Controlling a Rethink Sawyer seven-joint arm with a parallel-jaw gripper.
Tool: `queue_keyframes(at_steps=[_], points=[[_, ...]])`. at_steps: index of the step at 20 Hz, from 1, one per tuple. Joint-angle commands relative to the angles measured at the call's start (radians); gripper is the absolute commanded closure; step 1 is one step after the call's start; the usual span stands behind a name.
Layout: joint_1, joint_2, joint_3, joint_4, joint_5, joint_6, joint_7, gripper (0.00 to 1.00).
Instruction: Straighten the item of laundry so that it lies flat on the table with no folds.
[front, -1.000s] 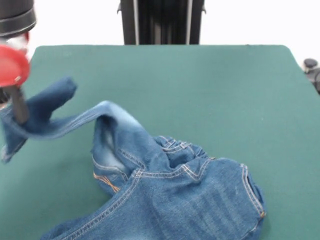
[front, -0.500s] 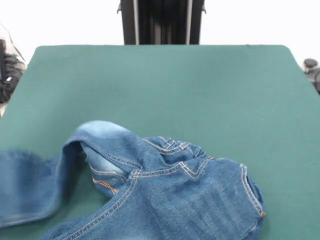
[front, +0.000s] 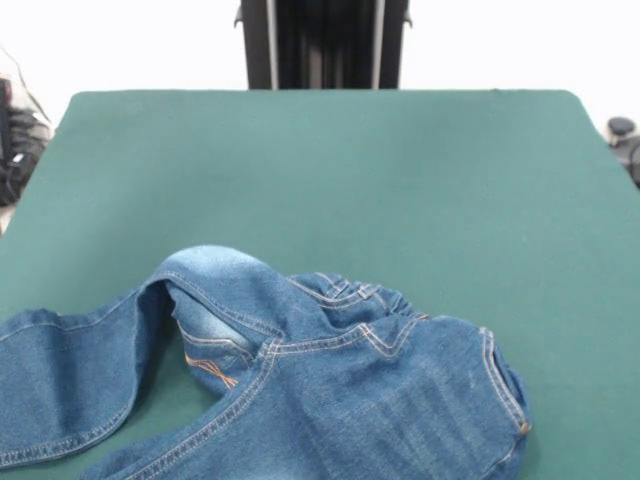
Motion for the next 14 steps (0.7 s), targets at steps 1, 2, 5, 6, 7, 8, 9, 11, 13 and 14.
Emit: queue_keyframes(at_steps=[1,2,5,6,7,8,9,11,13,14], points=[[0.058,-0.124,-0.038,0.158,0.012,0.034,-0.009,0.00],[0.056,-0.136,-0.040,0.185,0.032,0.050,0.012,0.00],[0.053,-0.171,-0.051,0.253,0.077,0.063,0.079,0.00],[0.054,-0.184,-0.060,0.278,0.085,0.053,0.104,0.00],[0.055,-0.195,-0.067,0.302,0.097,0.047,0.127,0.00],[0.056,-0.205,-0.074,0.325,0.108,0.041,0.151,0.00],[0.057,-0.215,-0.082,0.348,0.119,0.034,0.171,0.00],[0.056,-0.238,-0.099,0.405,0.140,0.009,0.210,0.00],[0.054,-0.265,-0.115,0.464,0.159,-0.012,0.247,0.00],[0.052,-0.281,-0.123,0.497,0.167,-0.025,0.259,0.00]])
